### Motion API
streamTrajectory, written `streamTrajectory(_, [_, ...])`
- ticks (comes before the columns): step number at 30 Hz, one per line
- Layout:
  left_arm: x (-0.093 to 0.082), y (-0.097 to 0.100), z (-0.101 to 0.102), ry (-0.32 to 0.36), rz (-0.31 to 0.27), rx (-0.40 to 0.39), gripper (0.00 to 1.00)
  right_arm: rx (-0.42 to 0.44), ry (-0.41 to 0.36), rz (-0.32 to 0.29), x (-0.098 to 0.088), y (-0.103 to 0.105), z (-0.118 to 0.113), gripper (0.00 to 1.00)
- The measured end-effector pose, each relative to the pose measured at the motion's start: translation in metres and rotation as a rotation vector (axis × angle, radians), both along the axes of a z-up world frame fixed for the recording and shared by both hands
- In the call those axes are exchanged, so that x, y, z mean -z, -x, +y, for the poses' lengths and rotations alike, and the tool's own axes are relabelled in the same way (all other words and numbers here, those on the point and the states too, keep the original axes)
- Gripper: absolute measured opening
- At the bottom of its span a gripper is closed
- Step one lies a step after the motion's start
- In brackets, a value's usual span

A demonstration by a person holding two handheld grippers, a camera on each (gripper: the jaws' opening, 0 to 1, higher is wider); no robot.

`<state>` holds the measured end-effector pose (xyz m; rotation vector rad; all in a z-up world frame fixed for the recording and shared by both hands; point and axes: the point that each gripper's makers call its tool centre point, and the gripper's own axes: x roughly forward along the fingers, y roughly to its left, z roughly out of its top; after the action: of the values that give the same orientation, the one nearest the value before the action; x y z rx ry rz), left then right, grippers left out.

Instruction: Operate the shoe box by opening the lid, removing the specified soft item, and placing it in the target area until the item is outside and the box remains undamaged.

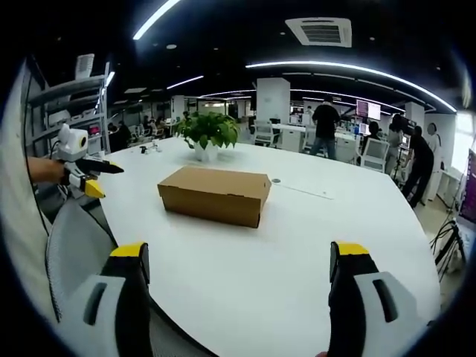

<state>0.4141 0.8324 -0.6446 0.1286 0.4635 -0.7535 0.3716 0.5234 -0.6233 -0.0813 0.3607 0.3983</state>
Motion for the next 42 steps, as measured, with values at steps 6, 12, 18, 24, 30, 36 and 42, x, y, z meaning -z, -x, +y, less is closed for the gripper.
streamTrajectory(6, [0.002,-0.002,-0.001,-0.004,0.006,0.001,1.00,-0.016,0.012,0.007,0.001,-0.003,-0.003,0.96])
streamTrajectory(12, [0.003,-0.007,-0.001,-0.002,0.011,-0.006,1.00,-0.030,0.023,0.013,0.003,-0.009,-0.007,0.96])
streamTrajectory(18, [0.004,-0.012,-0.002,0.002,0.013,-0.014,1.00,-0.044,0.036,0.018,0.005,-0.016,-0.010,0.96])
streamTrajectory(24, [0.006,-0.017,-0.005,0.000,0.017,-0.015,1.00,-0.055,0.041,0.017,0.005,-0.025,-0.013,0.96])
streamTrajectory(30, [0.010,-0.026,-0.012,-0.004,0.017,-0.005,1.00,-0.072,0.042,0.023,0.009,-0.034,-0.014,0.96])
streamTrajectory(36, [0.013,-0.036,-0.017,0.001,0.018,-0.007,1.00,-0.088,0.051,0.018,0.010,-0.046,-0.015,0.96])
streamTrajectory(42, [0.017,-0.044,-0.019,-0.008,0.024,-0.004,1.00,-0.102,0.060,0.017,0.011,-0.057,-0.019,0.96])
